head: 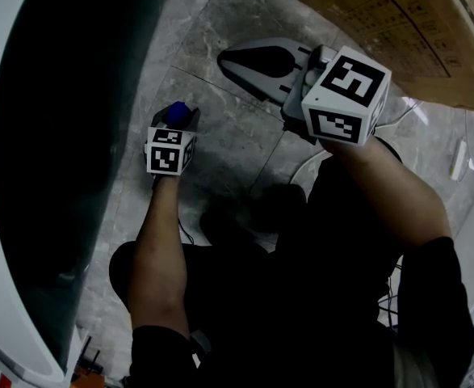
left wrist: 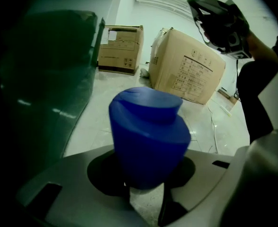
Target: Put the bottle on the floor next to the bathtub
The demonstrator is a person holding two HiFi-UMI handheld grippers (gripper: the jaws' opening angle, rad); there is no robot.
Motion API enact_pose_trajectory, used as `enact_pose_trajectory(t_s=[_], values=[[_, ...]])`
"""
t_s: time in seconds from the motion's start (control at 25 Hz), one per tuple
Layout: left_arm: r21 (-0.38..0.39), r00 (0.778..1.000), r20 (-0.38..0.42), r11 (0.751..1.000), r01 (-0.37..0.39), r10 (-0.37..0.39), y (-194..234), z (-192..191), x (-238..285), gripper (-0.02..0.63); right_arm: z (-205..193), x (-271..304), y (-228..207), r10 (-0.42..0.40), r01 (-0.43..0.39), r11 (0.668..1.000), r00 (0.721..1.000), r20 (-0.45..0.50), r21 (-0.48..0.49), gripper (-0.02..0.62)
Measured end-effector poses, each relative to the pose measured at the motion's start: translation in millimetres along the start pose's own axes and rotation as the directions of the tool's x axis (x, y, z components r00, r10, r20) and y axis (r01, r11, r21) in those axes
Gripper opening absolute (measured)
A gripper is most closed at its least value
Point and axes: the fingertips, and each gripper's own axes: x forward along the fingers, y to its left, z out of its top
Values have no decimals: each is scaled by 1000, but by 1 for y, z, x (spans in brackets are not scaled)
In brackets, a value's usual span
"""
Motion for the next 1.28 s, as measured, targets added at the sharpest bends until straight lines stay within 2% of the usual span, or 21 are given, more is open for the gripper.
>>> enact_pose_trajectory(t_s=[0.12, 0.32, 0.64, 0.96, 1.16, 1.28], values=[[-46, 1000, 15, 999, -9, 10, 11, 3, 4, 160, -2, 2, 3, 12, -12, 1000, 1000, -12, 0, 28], [-69, 998, 64, 997, -23, 28, 16, 20, 13, 160, -6, 2, 4, 15, -15, 1000, 1000, -25, 8, 28], [-44, 998, 47, 999, -31, 33, 17, 20, 34, 161, -12, -10, -8, -1, 1, 998, 1000, -13, 58, 28], [22, 999, 39, 999, -39, 38, 11, 17, 41, 162, -2, -16, -4, 49, -55, 990, 997, 51, 127, 28], [-1, 999, 43, 1000, -25, 25, 9, 11, 37, 170, 2, -14, 2, 73, -79, 990, 996, 54, 118, 28], [6, 999, 33, 1000, -9, 9, 6, 9, 35, 198, -1, -14, 3, 71, -75, 990, 997, 41, 118, 28]])
